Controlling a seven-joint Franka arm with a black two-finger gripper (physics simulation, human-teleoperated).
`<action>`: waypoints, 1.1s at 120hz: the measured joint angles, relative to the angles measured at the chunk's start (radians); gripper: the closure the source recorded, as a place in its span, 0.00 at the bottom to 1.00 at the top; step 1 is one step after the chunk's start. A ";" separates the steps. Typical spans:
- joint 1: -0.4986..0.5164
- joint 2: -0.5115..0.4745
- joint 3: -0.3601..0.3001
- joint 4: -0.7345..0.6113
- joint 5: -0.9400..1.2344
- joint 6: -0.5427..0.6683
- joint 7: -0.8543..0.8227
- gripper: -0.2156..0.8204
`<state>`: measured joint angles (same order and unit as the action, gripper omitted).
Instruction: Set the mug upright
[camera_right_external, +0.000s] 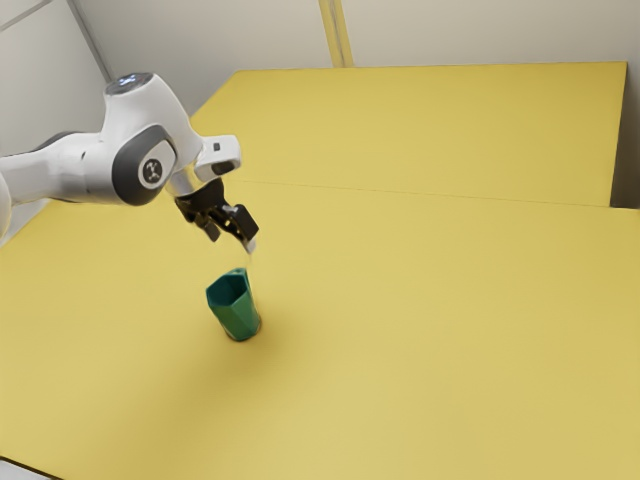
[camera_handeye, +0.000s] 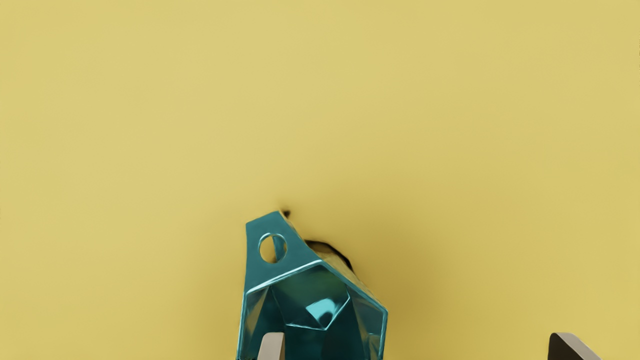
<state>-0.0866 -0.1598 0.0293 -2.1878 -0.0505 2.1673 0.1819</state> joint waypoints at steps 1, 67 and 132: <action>0.002 0.002 -0.002 0.006 0.000 -0.007 -0.002 0.24; 0.086 0.125 -0.066 0.322 0.007 -0.346 -0.077 0.22; 0.094 0.208 -0.066 0.597 0.010 -0.524 -0.107 0.22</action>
<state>0.0077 0.0478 -0.0367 -1.5912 -0.0400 1.6438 0.0752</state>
